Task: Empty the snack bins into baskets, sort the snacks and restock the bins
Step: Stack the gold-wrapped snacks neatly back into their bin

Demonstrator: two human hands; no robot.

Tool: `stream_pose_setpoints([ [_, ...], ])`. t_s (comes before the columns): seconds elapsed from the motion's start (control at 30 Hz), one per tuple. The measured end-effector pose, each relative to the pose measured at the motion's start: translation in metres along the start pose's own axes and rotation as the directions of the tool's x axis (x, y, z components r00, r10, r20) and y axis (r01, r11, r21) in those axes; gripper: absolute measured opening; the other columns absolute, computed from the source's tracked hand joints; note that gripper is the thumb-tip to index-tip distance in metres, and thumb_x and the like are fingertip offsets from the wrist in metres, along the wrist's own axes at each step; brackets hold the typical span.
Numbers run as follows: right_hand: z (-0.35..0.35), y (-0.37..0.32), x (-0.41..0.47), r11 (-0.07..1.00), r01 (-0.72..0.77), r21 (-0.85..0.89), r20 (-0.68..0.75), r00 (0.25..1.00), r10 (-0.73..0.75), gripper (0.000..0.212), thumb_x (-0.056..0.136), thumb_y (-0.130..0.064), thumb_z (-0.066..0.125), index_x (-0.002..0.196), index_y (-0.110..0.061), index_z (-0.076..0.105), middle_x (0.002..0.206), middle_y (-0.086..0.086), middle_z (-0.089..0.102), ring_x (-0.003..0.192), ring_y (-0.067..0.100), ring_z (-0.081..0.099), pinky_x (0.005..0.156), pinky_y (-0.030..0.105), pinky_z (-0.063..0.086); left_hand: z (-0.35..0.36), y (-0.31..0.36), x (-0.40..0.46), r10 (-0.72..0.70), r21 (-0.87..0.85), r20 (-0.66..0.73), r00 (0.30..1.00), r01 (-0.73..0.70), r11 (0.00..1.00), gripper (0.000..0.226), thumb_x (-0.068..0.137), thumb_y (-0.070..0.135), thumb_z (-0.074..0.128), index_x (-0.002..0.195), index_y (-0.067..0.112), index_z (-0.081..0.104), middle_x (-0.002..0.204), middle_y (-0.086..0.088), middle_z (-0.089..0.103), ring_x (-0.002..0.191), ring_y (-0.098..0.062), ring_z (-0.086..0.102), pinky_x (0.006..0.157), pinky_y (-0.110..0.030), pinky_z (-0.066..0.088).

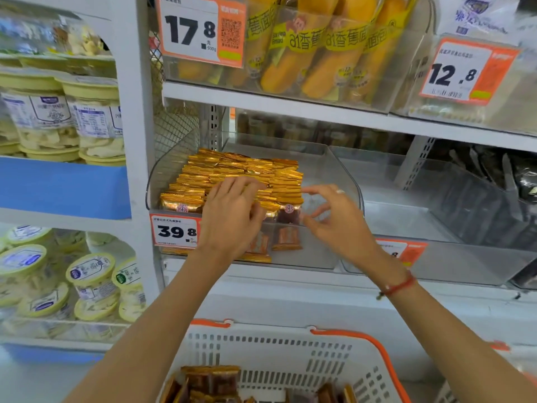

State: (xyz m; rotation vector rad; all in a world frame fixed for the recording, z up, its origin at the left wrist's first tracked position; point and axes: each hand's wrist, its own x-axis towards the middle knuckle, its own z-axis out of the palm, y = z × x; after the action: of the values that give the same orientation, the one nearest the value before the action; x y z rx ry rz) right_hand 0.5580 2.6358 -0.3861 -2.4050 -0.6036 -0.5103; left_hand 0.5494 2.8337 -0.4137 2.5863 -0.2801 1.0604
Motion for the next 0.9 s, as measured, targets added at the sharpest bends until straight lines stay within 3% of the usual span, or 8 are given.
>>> stream_pose_setpoints([
  [0.1,-0.002,0.000,-0.055,0.992,0.124,0.025,-0.107,0.987,-0.121,0.022,0.087,-0.016,0.065,0.108,-0.022,0.067,0.110,-0.004,0.062,0.099,0.011,0.059,0.089,0.024,0.046,-0.005,0.011,-0.037,0.024,-0.124,-0.246,0.969,-0.056,0.991,0.023,0.090,0.016,0.053,0.108,0.015,0.068,0.113,0.001,0.065,0.106,-0.019,0.054,0.089,-0.033,0.041],
  [0.2,0.017,0.019,-0.105,0.995,0.090,-0.039,-0.229,0.969,-0.097,0.016,0.085,-0.013,0.063,0.097,-0.020,0.071,0.104,-0.005,0.064,0.102,0.008,0.053,0.088,0.012,0.039,0.002,0.016,-0.097,-0.035,-0.179,-0.277,0.960,-0.016,0.984,0.022,0.090,0.015,0.050,0.098,0.012,0.070,0.103,0.000,0.068,0.096,-0.019,0.056,0.080,-0.032,0.044],
  [0.27,0.040,0.040,-0.138,0.999,-0.033,-0.005,-0.149,0.988,0.032,0.017,0.089,-0.012,0.064,0.097,-0.025,0.070,0.099,-0.009,0.066,0.091,-0.001,0.053,0.081,0.005,0.040,0.019,0.009,-0.144,-0.114,-0.220,-0.184,0.976,0.072,0.973,0.023,0.090,0.014,0.048,0.095,0.014,0.071,0.101,0.002,0.068,0.095,-0.017,0.056,0.079,-0.029,0.044],
  [0.37,0.092,0.085,-0.191,0.964,-0.227,-0.139,0.228,0.940,0.254,0.017,0.094,-0.021,0.059,0.104,-0.033,0.066,0.100,-0.012,0.067,0.084,0.002,0.058,0.076,0.019,0.049,0.054,-0.006,-0.224,-0.280,-0.196,0.085,0.956,0.292,0.936,0.021,0.090,0.015,0.051,0.097,0.019,0.070,0.102,0.003,0.068,0.096,-0.019,0.058,0.077,-0.032,0.047],
  [0.5,0.156,0.128,-0.261,0.899,-0.299,-0.319,0.465,0.778,0.423,0.038,0.093,-0.020,0.055,0.131,-0.024,0.054,0.129,0.001,0.059,0.120,0.023,0.054,0.099,0.037,0.044,0.091,-0.025,-0.317,-0.465,0.053,0.493,0.736,0.508,0.860,0.032,0.082,0.005,0.068,0.111,0.020,0.068,0.115,-0.001,0.065,0.106,-0.028,0.059,0.084,-0.038,0.049],
  [0.7,0.215,0.159,-0.323,0.799,-0.322,-0.508,0.458,0.684,0.567,0.071,0.093,-0.029,0.057,0.152,-0.010,0.024,0.159,0.016,0.017,0.147,0.037,0.016,0.114,0.052,0.030,0.140,-0.035,-0.374,-0.232,0.109,0.790,0.568,0.241,0.964,0.078,0.063,0.010,0.083,0.133,0.028,0.055,0.129,0.001,0.063,0.116,-0.025,0.061,0.089,-0.042,0.055],
  [0.8,0.229,0.162,-0.341,0.753,-0.245,-0.611,0.492,0.627,0.604,0.078,0.069,-0.031,0.081,0.135,0.000,0.054,0.139,0.023,0.051,0.126,0.047,0.048,0.105,0.059,0.032,0.155,-0.040,-0.377,-0.247,0.133,0.813,0.527,0.244,0.961,0.069,0.081,0.010,0.071,0.143,0.024,0.044,0.141,-0.008,0.053,0.129,-0.034,0.050,0.103,-0.049,0.042],
  [0.9,0.222,0.149,-0.343,0.763,-0.224,-0.607,0.513,0.623,0.591,0.068,0.084,-0.021,0.069,0.144,-0.006,0.041,0.145,0.019,0.046,0.116,0.037,0.056,0.092,0.046,0.047,0.159,-0.039,-0.372,-0.282,0.252,0.812,0.511,0.130,0.959,0.059,0.094,0.021,0.055,0.147,0.031,0.031,0.148,0.000,0.041,0.140,-0.027,0.034,0.112,-0.040,0.030],
])
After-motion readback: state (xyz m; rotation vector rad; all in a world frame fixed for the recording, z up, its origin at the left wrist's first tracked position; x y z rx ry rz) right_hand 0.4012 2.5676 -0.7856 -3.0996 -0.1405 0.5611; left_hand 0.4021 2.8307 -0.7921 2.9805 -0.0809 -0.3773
